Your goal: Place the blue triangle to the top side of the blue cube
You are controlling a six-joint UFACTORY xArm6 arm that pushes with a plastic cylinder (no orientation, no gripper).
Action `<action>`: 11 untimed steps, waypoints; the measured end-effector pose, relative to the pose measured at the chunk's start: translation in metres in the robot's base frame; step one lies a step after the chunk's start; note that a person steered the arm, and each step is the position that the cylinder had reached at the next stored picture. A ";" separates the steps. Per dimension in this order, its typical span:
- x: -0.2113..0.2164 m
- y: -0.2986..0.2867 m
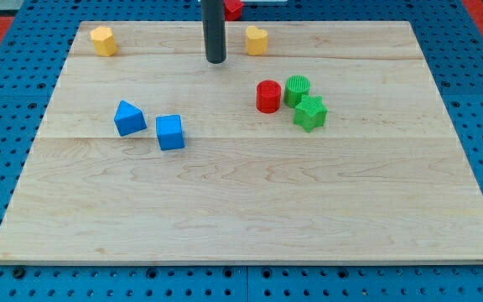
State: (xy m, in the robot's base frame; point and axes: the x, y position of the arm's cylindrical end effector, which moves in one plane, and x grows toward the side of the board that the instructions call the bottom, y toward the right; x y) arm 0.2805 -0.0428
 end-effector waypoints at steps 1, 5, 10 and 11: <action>0.004 0.016; 0.084 -0.028; 0.079 -0.072; 0.057 -0.055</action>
